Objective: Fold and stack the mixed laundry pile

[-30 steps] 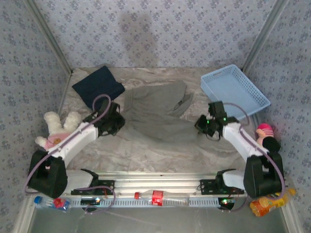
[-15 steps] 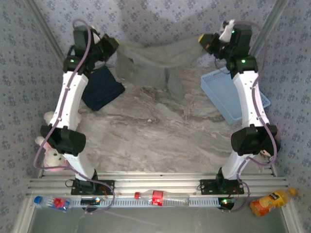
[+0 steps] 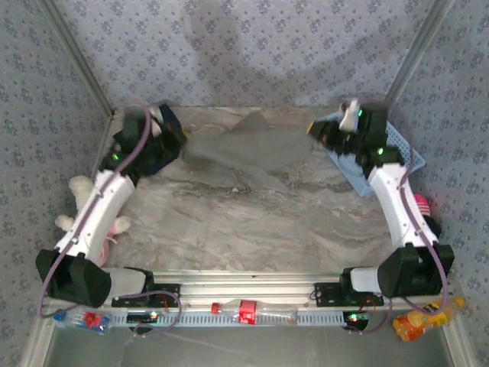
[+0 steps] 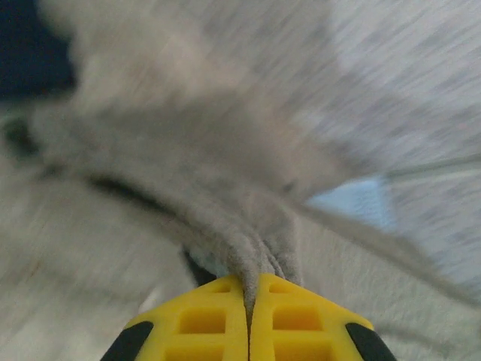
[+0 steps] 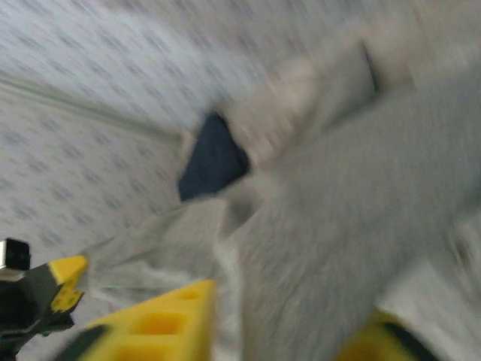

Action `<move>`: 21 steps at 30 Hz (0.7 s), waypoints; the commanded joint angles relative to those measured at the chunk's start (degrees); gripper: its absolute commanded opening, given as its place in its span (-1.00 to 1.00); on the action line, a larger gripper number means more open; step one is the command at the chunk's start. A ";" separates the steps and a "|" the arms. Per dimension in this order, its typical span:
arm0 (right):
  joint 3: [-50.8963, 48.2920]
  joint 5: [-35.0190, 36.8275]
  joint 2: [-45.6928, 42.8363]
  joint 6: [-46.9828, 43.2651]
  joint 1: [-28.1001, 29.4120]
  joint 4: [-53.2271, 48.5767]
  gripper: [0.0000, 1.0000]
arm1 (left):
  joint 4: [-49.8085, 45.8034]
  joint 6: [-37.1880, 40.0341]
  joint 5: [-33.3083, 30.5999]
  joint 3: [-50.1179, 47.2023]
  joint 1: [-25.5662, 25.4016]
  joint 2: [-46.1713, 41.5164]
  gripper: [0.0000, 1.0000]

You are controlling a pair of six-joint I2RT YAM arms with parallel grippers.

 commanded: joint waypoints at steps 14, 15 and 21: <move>-30.53 20.24 -23.88 4.11 10.44 -21.69 1.00 | -4.29 -13.81 -7.21 -36.07 -11.37 -23.38 -1.00; -31.86 21.37 -23.88 5.56 12.20 -21.45 0.98 | -4.23 -14.31 -7.29 -37.06 -11.46 -23.96 -1.00; -40.79 24.08 -23.25 14.27 15.61 -12.06 0.26 | -2.48 -19.34 -9.07 -44.38 -11.69 -28.47 -1.00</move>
